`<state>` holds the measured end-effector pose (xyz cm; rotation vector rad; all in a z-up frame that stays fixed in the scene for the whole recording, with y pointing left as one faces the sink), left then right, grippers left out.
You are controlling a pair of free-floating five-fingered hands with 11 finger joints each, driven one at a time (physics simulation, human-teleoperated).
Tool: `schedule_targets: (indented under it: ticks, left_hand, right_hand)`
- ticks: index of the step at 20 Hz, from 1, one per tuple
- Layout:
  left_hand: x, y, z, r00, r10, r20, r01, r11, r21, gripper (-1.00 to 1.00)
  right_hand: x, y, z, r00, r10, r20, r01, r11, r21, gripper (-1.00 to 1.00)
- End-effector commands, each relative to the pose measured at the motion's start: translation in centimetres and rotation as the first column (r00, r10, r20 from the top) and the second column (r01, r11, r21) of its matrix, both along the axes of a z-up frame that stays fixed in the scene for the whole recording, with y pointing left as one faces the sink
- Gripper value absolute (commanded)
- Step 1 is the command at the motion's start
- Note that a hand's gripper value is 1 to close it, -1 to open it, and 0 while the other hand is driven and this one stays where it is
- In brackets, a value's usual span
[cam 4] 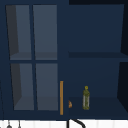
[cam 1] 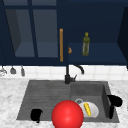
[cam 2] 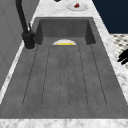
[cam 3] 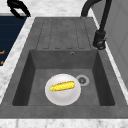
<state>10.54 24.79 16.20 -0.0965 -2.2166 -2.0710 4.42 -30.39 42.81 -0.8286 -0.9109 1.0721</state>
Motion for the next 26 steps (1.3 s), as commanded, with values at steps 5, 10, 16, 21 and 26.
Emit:
schedule_targets:
  ticks: [5,10,16,21,26]
  left_hand:
    - [0.0,0.0,0.0,1.0000,0.000,0.000,0.000,1.0000,0.000,0.00]
    - [0.0,0.0,0.0,1.0000,0.000,0.000,0.000,1.0000,0.000,0.00]
    - [0.0,0.0,0.0,1.0000,0.000,0.000,0.000,1.0000,0.000,0.00]
    - [0.0,0.0,0.0,1.0000,0.000,0.000,0.000,1.0000,0.000,0.00]
    - [0.0,0.0,0.0,1.0000,0.000,0.000,0.000,1.0000,0.000,0.00]
  right_hand:
    - [0.0,-4.8,-0.6,1.000,-0.016,-0.003,0.016,0.998,0.054,-1.00]
    - [-0.1,-8.5,-0.6,1.000,0.000,0.008,0.000,0.998,0.060,-1.00]
    - [0.7,-13.3,-1.1,1.000,0.003,-0.002,-0.003,0.999,0.051,-1.00]
    - [3.1,-15.9,-3.5,0.998,0.037,-0.048,-0.036,0.999,0.014,-1.00]
    - [5.5,-18.2,-5.5,0.998,0.041,-0.045,-0.043,0.998,-0.038,-1.00]
